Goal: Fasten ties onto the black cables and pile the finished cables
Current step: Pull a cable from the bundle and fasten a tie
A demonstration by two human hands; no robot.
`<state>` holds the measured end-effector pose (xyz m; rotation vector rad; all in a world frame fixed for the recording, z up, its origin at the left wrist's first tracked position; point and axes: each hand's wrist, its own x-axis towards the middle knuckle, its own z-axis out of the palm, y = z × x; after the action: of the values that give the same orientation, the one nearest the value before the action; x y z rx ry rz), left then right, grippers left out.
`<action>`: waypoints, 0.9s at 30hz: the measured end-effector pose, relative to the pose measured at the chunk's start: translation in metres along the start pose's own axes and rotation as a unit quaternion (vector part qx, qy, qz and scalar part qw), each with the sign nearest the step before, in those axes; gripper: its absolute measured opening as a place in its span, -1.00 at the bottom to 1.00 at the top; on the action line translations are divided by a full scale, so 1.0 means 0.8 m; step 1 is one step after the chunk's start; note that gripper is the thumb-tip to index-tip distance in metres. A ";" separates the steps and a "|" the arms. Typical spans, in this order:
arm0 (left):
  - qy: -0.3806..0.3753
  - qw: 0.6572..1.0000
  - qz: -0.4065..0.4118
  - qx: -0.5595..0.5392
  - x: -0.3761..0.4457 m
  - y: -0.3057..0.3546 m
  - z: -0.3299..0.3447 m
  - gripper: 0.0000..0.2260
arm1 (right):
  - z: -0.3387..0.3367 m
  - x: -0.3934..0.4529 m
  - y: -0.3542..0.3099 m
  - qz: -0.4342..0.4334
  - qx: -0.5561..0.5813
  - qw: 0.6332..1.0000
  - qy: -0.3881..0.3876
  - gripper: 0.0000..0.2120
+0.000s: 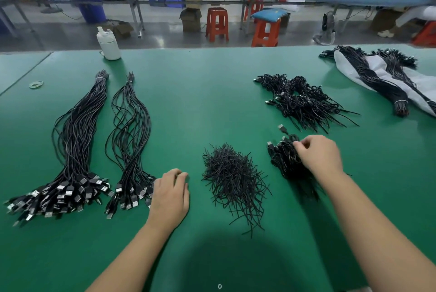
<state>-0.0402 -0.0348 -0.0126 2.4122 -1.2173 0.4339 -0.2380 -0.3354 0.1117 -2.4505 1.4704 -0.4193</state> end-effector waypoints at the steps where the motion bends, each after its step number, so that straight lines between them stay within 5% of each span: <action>1: 0.004 1.000 -0.005 -0.002 0.000 0.000 0.000 -0.81 | 0.002 0.009 0.008 0.006 -0.020 1.000 0.004 -0.74; 9: 0.015 1.000 -0.023 -0.013 0.000 -0.001 0.003 -0.81 | 0.025 0.036 0.033 0.048 -0.139 0.987 -0.070 -0.71; 12: 0.009 0.999 -0.034 -0.018 0.000 -0.002 0.004 -0.81 | 0.026 0.029 0.026 0.009 -0.199 0.980 -0.013 -0.73; 17: 0.001 0.999 -0.048 -0.017 0.000 -0.003 0.006 -0.87 | 0.046 -0.009 -0.004 -0.086 -0.007 0.992 0.087 -0.80; 27: -0.004 0.998 -0.055 -0.001 -0.001 0.000 -0.002 -0.89 | 0.152 -0.113 -0.013 -0.072 0.112 0.991 0.004 -0.73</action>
<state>-0.0409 -0.0335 -0.0120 2.4679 -1.0806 0.3896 -0.2252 -0.2420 -0.0073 -2.3819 1.1825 -0.5905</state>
